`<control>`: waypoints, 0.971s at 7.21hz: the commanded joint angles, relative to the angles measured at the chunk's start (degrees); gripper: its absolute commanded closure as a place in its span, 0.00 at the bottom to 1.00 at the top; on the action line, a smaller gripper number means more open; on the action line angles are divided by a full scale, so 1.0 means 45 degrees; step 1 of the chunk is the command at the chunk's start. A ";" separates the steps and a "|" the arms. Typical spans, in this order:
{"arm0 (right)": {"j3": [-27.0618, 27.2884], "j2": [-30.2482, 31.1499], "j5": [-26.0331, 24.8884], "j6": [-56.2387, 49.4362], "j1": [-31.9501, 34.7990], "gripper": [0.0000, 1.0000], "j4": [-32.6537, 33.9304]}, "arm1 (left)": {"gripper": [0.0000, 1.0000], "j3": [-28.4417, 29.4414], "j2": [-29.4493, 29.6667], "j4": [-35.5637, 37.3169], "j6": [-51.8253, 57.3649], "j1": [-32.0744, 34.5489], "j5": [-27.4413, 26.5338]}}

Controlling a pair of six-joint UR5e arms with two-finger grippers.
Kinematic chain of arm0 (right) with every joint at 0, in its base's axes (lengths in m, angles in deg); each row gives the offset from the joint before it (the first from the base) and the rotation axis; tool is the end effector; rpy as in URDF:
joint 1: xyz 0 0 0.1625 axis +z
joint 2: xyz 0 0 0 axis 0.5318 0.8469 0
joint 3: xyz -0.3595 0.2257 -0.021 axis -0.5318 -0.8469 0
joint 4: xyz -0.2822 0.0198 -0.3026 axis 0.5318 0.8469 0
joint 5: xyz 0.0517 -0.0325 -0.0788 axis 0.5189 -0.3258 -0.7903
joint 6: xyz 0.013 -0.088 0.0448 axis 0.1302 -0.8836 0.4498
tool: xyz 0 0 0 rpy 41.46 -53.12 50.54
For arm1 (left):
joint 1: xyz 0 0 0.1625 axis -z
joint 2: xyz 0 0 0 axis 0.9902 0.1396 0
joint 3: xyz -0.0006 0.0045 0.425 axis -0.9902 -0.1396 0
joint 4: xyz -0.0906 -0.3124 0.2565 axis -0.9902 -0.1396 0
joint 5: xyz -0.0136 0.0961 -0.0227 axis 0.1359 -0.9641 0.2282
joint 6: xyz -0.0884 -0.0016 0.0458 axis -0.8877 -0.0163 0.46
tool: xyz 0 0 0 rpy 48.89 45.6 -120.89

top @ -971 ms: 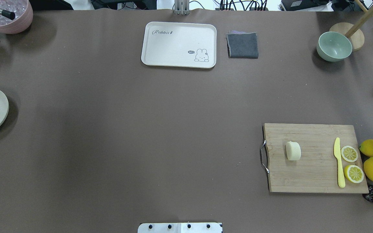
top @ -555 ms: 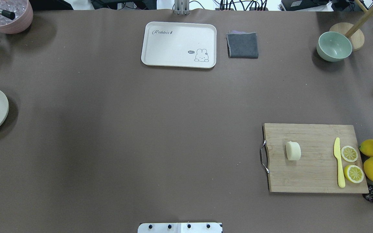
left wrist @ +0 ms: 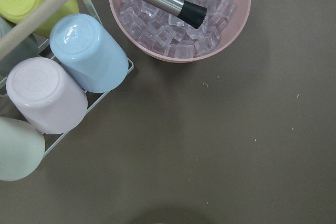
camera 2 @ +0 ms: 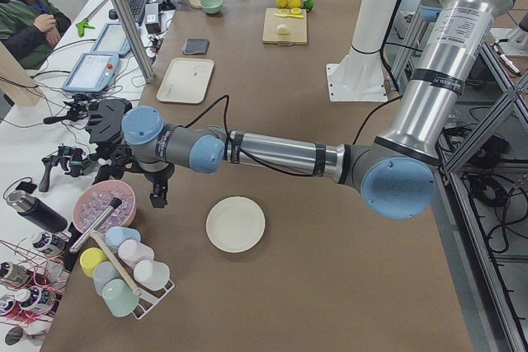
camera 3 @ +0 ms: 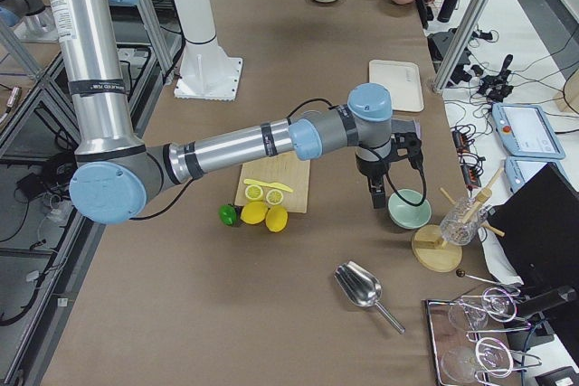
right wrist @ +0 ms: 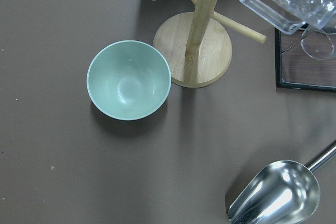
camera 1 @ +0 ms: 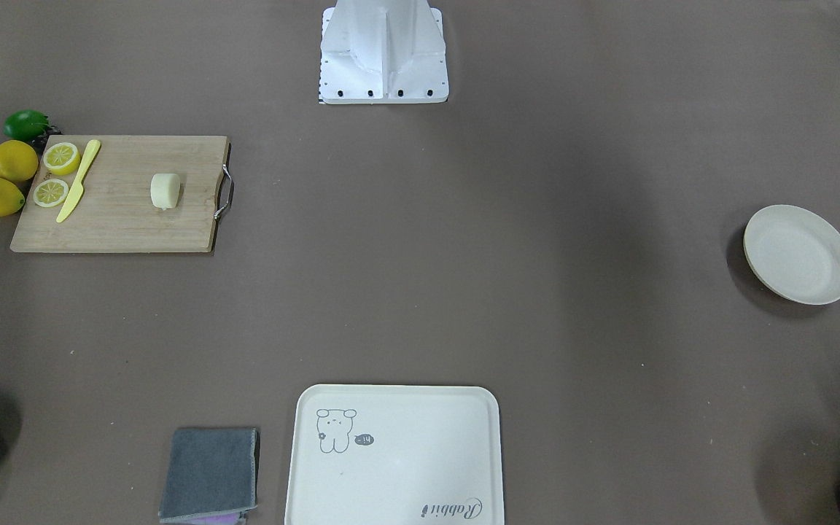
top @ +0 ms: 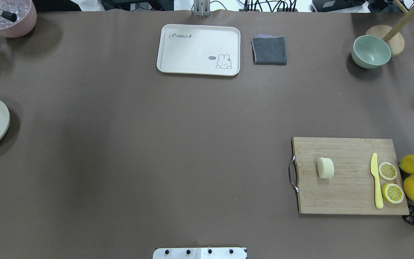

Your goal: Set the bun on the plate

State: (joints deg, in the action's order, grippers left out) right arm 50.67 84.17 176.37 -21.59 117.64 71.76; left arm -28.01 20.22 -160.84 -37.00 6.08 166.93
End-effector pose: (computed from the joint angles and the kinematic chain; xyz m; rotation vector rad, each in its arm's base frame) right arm 0.0264 -0.5646 0.5012 0.2628 -0.7261 0.0272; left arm -0.0366 -0.6470 0.5483 0.1292 0.8745 -0.1026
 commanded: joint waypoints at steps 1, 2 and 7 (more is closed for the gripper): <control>0.0082 0.0009 0.0013 0.0002 0.0000 0.00 0.0000 | 0.02 -0.0098 -0.0002 0.0033 0.0001 -0.0017 0.0010; 0.0083 0.0009 0.0013 0.0002 0.0000 0.00 0.0000 | 0.02 -0.0080 -0.0002 0.0033 0.0001 -0.0017 0.0010; 0.0102 0.0067 -0.0006 0.0002 0.0000 0.00 0.0000 | 0.02 -0.0215 -0.0001 0.0034 -0.0058 0.0002 0.0010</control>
State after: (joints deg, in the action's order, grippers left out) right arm 51.10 84.29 176.34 -21.58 117.64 71.76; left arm -28.72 20.26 -160.63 -37.29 6.07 167.05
